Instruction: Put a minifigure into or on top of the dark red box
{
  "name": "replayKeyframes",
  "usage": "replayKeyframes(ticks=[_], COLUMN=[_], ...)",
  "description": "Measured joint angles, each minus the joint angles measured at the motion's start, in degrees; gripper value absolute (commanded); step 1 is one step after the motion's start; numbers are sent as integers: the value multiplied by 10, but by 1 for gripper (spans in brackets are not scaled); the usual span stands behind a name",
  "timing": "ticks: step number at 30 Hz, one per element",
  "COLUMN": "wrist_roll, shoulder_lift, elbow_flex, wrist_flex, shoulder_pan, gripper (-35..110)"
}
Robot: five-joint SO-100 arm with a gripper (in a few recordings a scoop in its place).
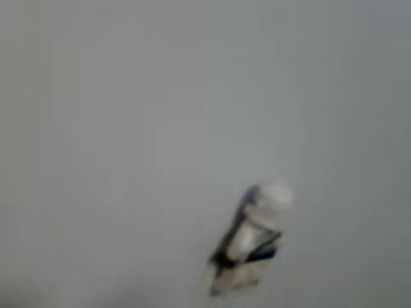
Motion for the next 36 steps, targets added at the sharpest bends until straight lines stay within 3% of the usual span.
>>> replayKeyframes(ticks=[8, 17, 36], wrist_roll=[-44, -70, -53], shoulder_lift=[-464, -604, -708], elbow_flex=[-245, -360, -374], wrist_flex=[-15, -16, -111], shoulder_pan=[46, 112, 167], gripper=[30, 25, 30])
